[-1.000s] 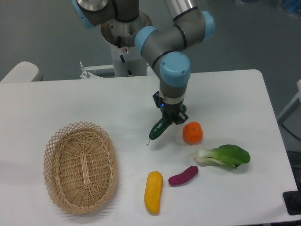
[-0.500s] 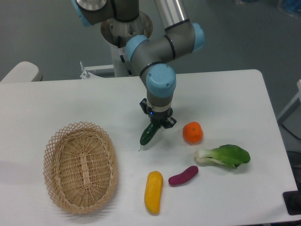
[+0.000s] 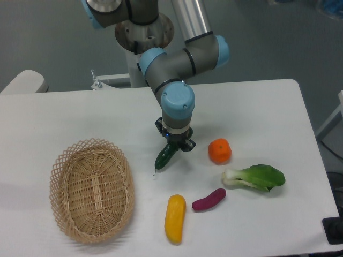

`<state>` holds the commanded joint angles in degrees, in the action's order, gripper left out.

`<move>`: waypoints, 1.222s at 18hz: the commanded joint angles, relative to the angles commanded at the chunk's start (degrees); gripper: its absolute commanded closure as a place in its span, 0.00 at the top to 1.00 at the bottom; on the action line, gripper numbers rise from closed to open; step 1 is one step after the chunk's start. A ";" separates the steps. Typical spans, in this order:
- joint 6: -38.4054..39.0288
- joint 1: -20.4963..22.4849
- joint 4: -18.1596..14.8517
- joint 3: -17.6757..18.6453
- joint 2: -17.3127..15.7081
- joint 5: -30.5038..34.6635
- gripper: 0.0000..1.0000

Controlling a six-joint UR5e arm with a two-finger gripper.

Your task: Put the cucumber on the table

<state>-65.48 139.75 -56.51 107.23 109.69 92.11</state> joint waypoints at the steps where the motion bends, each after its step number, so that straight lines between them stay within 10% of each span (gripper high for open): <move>1: 0.17 -0.09 -0.17 -0.70 -0.09 0.00 1.00; 14: 3.61 0.70 -1.05 -21.52 1.49 -0.53 1.00; 22: -12.19 6.76 -1.75 -28.48 3.69 -0.18 1.00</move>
<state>-77.67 146.50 -58.27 78.75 113.38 91.93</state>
